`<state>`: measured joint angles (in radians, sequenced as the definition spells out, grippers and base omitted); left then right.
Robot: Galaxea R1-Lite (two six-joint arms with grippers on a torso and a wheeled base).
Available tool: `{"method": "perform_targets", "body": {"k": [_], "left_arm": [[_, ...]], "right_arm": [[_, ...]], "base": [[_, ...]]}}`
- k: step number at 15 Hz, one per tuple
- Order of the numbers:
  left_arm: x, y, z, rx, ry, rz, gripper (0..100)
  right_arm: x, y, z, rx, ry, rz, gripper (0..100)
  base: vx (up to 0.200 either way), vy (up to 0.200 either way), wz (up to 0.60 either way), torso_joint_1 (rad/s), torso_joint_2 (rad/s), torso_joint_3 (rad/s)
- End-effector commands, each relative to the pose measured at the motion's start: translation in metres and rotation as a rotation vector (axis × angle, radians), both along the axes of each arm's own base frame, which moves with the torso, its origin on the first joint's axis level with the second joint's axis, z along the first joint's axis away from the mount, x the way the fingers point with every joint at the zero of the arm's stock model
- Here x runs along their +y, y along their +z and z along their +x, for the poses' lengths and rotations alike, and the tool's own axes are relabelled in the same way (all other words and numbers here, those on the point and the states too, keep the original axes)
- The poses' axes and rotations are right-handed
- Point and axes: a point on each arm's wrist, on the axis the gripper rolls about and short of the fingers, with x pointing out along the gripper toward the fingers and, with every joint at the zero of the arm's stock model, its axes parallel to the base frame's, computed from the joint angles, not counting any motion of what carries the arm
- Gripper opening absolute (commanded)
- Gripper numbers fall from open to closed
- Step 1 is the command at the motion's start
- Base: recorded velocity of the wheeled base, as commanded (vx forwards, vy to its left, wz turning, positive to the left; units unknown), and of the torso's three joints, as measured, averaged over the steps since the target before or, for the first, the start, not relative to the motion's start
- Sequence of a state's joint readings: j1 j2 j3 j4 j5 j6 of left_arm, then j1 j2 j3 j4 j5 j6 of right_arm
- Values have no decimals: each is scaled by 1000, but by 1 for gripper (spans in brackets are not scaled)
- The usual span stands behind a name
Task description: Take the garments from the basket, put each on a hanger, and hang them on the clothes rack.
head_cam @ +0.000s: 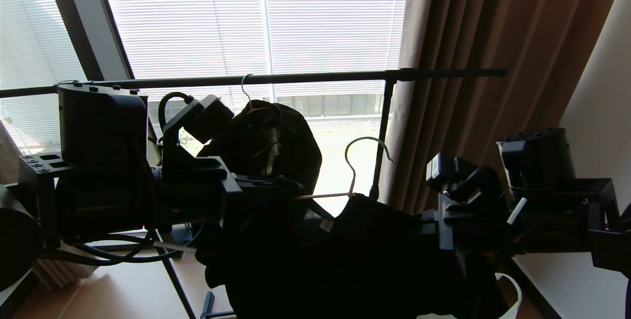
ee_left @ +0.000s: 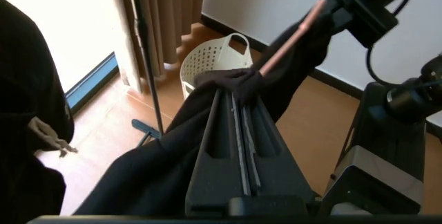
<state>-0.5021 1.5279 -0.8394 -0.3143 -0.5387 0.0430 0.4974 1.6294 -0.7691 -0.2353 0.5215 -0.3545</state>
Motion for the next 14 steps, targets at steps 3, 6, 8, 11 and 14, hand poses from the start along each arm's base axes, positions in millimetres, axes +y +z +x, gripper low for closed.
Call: {"method": "perform_targets", "body": {"k": [3, 6, 8, 11, 14], "left_arm": [[-14, 2, -10, -15, -34, 7, 0], [-20, 3, -15, -22, -59, 6, 0], [-21, 3, -14, -24, -59, 4, 0], [-20, 4, -13, -44, -55, -5, 0], [-20, 3, -13, -45, -53, -6, 100]], "right_arm": [[7, -11, 6, 32, 6, -3, 0], [12, -14, 7, 47, -6, 24, 0], [11, -13, 6, 39, -6, 29, 0], [10, -9, 4, 27, -6, 36, 0], [10, -7, 3, 22, -6, 39, 0]], "base": [[0, 0, 0, 0, 0, 0], [0, 0, 0, 0, 0, 0], [0, 0, 0, 0, 0, 0], [0, 0, 0, 0, 0, 0], [0, 0, 0, 0, 0, 0]]}}
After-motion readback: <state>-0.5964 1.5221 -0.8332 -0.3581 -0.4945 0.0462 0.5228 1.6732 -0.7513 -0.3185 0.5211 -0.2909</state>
